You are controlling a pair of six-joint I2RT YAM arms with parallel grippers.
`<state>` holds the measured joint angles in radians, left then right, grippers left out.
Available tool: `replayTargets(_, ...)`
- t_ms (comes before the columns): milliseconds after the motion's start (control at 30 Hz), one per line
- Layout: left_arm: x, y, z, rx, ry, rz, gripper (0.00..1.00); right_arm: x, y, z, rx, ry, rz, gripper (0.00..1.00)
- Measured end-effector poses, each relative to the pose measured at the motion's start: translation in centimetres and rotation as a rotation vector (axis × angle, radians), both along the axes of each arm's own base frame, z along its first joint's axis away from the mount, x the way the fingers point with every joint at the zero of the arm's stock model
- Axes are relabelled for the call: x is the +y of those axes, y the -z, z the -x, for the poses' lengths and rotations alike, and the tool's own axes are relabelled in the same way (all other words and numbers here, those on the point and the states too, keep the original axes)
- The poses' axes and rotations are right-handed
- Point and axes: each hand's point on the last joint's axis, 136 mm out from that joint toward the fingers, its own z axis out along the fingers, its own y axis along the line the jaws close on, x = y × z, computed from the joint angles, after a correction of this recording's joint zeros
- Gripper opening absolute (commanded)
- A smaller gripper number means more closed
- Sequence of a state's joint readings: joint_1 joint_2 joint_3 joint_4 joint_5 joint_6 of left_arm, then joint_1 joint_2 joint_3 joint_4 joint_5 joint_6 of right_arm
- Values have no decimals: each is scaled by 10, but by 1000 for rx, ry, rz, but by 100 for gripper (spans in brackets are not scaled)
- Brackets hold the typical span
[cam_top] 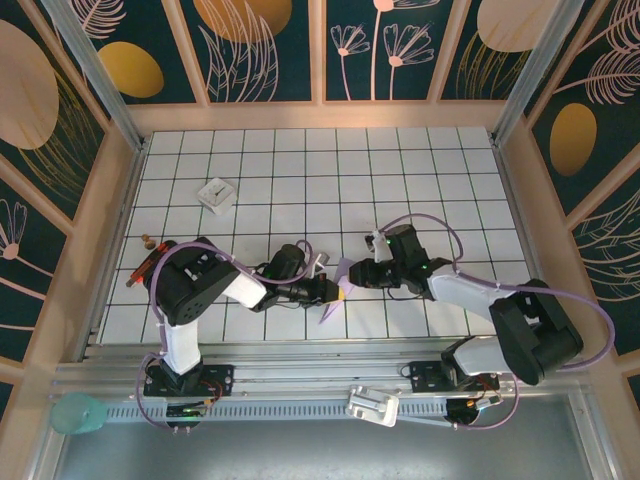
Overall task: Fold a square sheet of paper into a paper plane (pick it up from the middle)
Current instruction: Fold the wing for the fifth time at the center of the table.
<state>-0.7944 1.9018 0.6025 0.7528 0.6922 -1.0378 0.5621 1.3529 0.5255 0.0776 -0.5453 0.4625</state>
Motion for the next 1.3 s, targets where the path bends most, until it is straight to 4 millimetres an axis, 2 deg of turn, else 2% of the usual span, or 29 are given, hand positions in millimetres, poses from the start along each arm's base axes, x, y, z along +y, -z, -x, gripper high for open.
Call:
replayTargets(167, -1, 0, 0, 13, 4, 7, 0, 9, 9, 3, 30, -17, -7, 19)
replayTargets(433, -1, 0, -1, 23, -1, 7, 0, 7, 24, 1, 59, 1, 19, 16)
replayTargets(1300, -2, 2, -2, 76, -33, 5, 0, 1, 42, -8, 68, 28, 54, 15)
